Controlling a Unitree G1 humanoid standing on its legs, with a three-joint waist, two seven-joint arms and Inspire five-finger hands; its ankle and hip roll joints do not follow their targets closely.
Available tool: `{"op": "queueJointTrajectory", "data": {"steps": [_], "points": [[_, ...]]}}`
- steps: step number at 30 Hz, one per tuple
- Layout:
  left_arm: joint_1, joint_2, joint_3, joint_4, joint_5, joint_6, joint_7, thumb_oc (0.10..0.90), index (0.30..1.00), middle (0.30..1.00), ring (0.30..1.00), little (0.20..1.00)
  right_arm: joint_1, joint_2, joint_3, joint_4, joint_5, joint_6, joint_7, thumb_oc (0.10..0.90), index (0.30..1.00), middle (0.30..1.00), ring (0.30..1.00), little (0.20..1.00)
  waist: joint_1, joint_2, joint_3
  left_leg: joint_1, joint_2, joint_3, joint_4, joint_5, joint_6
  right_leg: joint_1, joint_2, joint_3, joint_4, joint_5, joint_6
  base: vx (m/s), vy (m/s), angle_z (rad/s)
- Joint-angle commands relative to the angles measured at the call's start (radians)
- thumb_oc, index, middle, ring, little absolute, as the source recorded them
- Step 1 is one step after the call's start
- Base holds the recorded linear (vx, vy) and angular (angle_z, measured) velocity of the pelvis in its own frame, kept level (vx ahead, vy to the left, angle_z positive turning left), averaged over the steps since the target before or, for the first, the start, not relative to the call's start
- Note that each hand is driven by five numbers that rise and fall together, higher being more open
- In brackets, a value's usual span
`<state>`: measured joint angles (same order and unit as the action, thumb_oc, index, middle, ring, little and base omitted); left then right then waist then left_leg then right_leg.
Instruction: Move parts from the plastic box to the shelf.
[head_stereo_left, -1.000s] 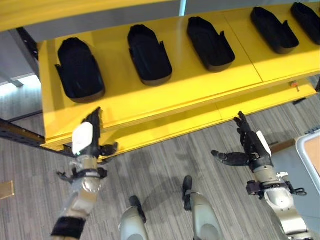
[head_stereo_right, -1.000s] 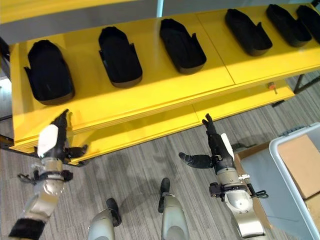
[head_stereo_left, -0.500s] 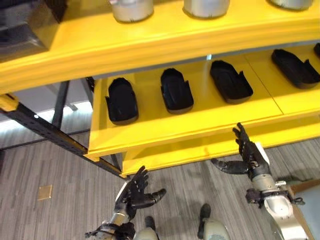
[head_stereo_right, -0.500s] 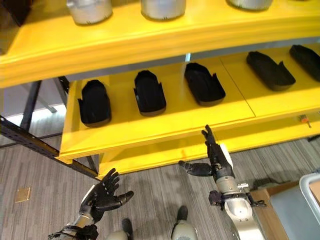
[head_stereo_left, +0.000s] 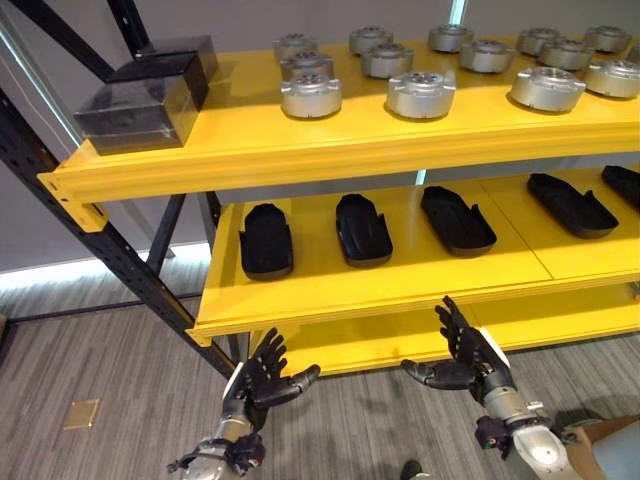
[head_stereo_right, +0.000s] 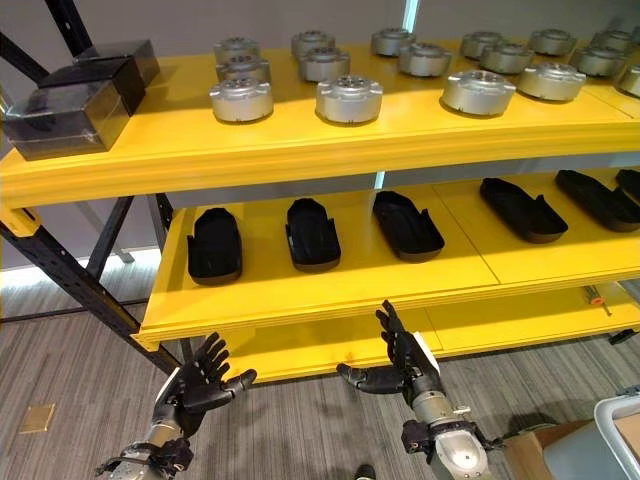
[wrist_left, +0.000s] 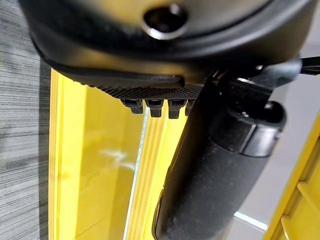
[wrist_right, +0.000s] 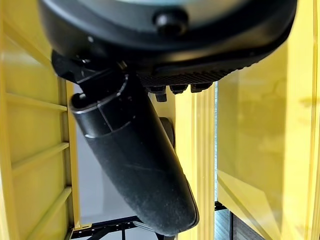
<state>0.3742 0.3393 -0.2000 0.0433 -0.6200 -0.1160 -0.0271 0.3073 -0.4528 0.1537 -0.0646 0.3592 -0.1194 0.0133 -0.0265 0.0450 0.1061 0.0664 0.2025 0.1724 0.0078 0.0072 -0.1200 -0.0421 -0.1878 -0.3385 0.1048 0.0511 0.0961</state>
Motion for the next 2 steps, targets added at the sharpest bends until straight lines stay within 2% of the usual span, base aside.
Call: {"op": "queueJointTrajectory", "data": {"steps": [1,2], "points": [[-0.046,0.053,0.025,-0.057,0.025,-0.094,-0.009,0.900,1.000,1.000,1.000,1.000,-0.085,0.009,-0.010,-0.045,0.059,-0.071,0.003,0.900,1.000,1.000,1.000,1.000,-0.009,-0.060,-0.056,-0.021,0.040,-0.034,-0.061,0.133,-0.020,0.073,-0.095,0.079,-0.066,0.052,0.111,0.01,0.011,-0.09],[-0.044,0.052,0.026,-0.057,0.025,-0.093,-0.008,0.900,1.000,1.000,1.000,1.000,-0.084,0.011,-0.009,-0.043,0.065,-0.072,0.003,0.900,1.000,1.000,1.000,1.000,-0.010,-0.062,-0.057,-0.018,0.040,-0.032,-0.062,0.132,-0.020,0.075,-0.096,0.079,-0.067,0.052,0.112,0.01,0.008,-0.08]]}}
